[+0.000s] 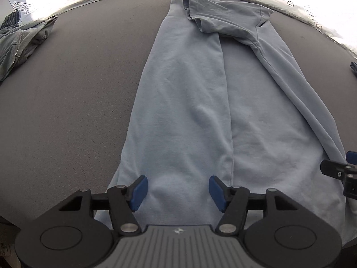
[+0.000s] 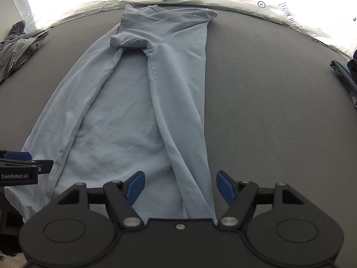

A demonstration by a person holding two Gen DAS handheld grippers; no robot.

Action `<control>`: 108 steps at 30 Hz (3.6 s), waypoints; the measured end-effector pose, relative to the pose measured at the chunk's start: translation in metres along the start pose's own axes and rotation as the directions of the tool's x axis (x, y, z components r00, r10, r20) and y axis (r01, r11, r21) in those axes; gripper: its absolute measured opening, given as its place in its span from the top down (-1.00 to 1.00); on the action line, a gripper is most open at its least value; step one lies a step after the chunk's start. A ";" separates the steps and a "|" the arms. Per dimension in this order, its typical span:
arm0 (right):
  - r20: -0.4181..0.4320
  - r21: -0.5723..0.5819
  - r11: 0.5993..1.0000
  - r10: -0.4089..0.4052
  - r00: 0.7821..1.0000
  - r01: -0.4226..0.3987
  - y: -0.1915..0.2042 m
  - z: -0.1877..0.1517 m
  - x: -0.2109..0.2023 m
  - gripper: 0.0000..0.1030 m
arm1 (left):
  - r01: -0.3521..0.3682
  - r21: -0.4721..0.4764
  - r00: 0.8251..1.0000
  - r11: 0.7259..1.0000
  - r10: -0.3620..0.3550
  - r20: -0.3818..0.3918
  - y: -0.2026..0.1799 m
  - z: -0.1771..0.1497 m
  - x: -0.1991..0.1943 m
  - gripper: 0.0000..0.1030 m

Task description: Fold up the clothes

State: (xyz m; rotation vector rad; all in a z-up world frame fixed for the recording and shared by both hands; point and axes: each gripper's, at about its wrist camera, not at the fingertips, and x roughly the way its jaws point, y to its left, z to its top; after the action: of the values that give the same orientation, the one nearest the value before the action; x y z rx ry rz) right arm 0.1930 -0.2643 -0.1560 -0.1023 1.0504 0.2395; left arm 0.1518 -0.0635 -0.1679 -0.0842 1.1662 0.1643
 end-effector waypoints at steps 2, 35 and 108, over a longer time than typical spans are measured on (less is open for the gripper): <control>0.000 0.001 1.000 0.013 1.000 -0.013 -0.004 -0.006 -0.004 -0.14 | -0.006 0.001 1.000 1.000 0.006 -0.007 -0.004 -0.009 -0.003 -0.25; 0.108 0.098 0.983 0.144 0.984 -0.155 0.064 -0.017 -0.048 0.89 | 0.220 0.205 0.975 0.954 -0.207 -0.083 0.018 -0.045 -0.019 -0.79; 0.011 0.280 0.960 0.021 1.000 -0.023 0.027 -0.071 -0.025 0.94 | 0.110 0.055 0.994 0.992 -0.109 -0.017 0.088 -0.051 -0.021 0.31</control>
State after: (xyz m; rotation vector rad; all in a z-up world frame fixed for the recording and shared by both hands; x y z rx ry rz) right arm 0.1147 -0.2560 -0.1690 0.1666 1.0683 0.1085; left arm 0.0821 0.0139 -0.1672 -0.1002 1.1759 0.0346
